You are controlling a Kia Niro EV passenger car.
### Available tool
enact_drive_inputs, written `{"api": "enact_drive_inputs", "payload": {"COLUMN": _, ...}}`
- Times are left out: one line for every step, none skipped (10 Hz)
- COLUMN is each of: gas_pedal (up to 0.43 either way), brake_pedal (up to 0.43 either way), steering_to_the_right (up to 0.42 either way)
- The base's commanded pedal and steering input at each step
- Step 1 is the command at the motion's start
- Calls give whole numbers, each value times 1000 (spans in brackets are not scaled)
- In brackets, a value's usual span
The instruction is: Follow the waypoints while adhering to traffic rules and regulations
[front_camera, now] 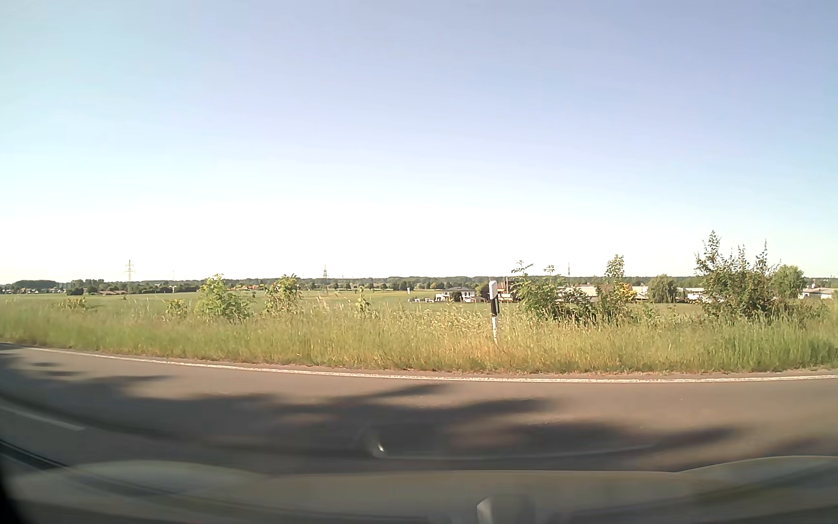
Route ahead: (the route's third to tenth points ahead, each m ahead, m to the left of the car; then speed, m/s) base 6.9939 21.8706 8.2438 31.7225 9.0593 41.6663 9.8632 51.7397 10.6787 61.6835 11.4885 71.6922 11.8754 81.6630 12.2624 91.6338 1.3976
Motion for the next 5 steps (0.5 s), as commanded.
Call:
{"api": "enact_drive_inputs", "payload": {"gas_pedal": 177, "brake_pedal": 6, "steering_to_the_right": 42}}
{"api": "enact_drive_inputs", "payload": {"gas_pedal": 177, "brake_pedal": 6, "steering_to_the_right": -16}}
{"api": "enact_drive_inputs", "payload": {"gas_pedal": 177, "brake_pedal": 6, "steering_to_the_right": -78}}
{"api": "enact_drive_inputs", "payload": {"gas_pedal": 177, "brake_pedal": 6, "steering_to_the_right": -125}}
{"api": "enact_drive_inputs", "payload": {"gas_pedal": 209, "brake_pedal": 6, "steering_to_the_right": -180}}
